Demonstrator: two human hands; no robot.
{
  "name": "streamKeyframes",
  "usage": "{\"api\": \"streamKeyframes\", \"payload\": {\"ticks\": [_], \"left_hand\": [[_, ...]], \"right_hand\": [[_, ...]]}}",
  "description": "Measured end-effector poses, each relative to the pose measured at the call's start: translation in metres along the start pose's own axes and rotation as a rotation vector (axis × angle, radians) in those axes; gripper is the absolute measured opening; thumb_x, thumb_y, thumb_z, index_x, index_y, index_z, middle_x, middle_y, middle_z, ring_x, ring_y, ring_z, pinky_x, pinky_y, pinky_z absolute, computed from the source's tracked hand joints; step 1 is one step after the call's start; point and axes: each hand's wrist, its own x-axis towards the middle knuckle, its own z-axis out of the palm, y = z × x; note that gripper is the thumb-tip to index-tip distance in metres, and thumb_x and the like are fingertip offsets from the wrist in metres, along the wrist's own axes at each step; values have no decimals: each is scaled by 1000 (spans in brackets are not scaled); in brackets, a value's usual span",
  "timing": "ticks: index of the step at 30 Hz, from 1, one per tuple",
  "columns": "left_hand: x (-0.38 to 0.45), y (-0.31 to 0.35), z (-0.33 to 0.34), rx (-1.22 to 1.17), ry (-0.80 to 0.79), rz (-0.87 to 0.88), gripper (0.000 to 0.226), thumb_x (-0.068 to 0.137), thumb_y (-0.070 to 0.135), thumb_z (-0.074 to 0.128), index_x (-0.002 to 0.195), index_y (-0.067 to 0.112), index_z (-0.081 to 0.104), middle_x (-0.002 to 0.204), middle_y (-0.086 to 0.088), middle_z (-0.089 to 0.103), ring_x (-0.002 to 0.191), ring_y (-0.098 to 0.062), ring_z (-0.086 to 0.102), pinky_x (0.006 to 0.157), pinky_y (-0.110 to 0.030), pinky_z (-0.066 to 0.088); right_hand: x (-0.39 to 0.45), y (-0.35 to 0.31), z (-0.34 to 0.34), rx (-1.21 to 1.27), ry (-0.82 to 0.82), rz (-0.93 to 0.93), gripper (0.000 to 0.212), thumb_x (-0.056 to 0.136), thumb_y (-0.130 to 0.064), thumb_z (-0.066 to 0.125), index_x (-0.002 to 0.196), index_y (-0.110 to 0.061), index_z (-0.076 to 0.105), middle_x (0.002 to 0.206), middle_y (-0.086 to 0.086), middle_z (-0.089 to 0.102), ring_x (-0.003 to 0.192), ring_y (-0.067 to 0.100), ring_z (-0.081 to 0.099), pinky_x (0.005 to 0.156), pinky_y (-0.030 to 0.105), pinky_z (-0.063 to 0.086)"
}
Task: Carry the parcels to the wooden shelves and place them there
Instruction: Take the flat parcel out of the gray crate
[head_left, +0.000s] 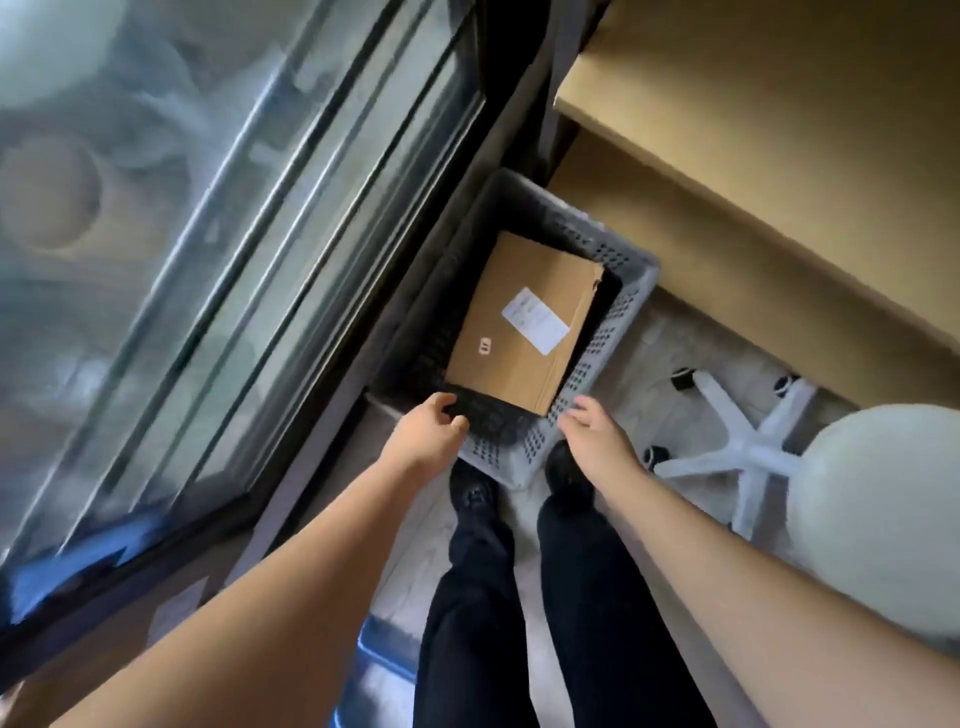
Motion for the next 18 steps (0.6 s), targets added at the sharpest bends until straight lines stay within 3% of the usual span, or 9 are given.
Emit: {"api": "streamKeyframes", "payload": {"ticks": [5,9,13,18], "left_hand": [[95,-35,40,97,-5,-33,57,97,27,49,153,14,40,139,-12,62,121,-30,61,101,-38,49],[158,-53,66,137,33,-56,54,98,29,47,148,12,41,136,-13,62,116,-33,62,96,-39,51],[211,-58,80,165,71,-20,49,94,32,49,139,11,48,122,-14,67,107,-35,65,87,-41,54],[265,-48,97,149,169,0,55,95,39,51,142,10,45,139,-16,53,127,-37,53,103,-46,46]], "right_hand": [[102,28,23,-26,25,16,51,99,-25,46,148,-16,37,148,3,49,129,24,49,91,27,34],[171,43,41,13,42,26,50,98,-23,45,146,-16,38,143,4,49,105,18,51,89,31,40],[219,43,55,-21,59,4,56,94,-27,48,149,-20,36,148,3,45,127,23,47,105,37,39],[263,52,68,-50,148,41,67,87,-34,53,149,-20,31,147,6,44,132,31,43,107,43,37]]}}
